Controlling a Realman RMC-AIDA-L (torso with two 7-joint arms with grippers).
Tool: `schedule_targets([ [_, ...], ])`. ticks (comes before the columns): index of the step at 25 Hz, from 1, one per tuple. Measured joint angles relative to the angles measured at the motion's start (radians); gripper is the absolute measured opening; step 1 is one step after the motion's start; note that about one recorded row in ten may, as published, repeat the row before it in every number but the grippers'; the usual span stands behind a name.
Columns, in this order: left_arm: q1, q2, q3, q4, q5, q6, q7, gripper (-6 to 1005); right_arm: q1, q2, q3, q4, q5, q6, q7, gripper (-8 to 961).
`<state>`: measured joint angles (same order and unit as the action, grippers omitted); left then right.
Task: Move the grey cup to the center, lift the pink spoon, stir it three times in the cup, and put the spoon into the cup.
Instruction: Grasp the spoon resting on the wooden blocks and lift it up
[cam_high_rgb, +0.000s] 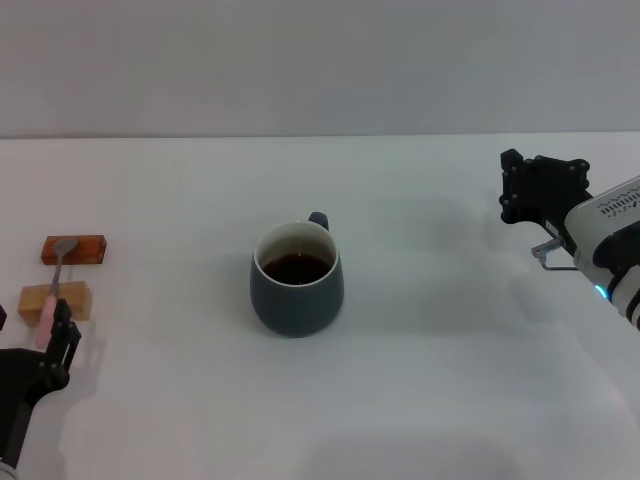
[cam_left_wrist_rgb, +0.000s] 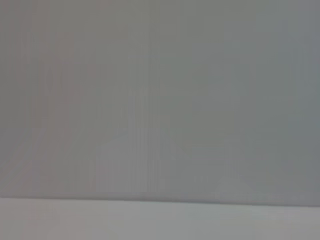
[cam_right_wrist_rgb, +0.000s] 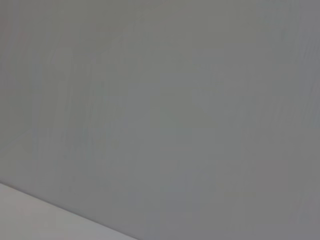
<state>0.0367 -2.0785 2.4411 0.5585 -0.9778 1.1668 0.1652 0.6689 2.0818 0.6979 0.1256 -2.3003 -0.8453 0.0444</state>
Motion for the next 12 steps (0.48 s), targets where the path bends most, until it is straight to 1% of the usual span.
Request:
schedule_targets([
  [7, -0.009, 0.0, 0.001, -0.01, -0.001, -0.037, 0.0, 706, -0.003, 0.0, 0.0, 0.005, -0.001, 0.0, 0.0, 4],
  [12, -0.029, 0.0, 0.0, -0.013, -0.001, -0.075, 0.0, 704, -0.003, 0.0, -0.006, 0.006, -0.001, 0.0, 0.0, 5],
])
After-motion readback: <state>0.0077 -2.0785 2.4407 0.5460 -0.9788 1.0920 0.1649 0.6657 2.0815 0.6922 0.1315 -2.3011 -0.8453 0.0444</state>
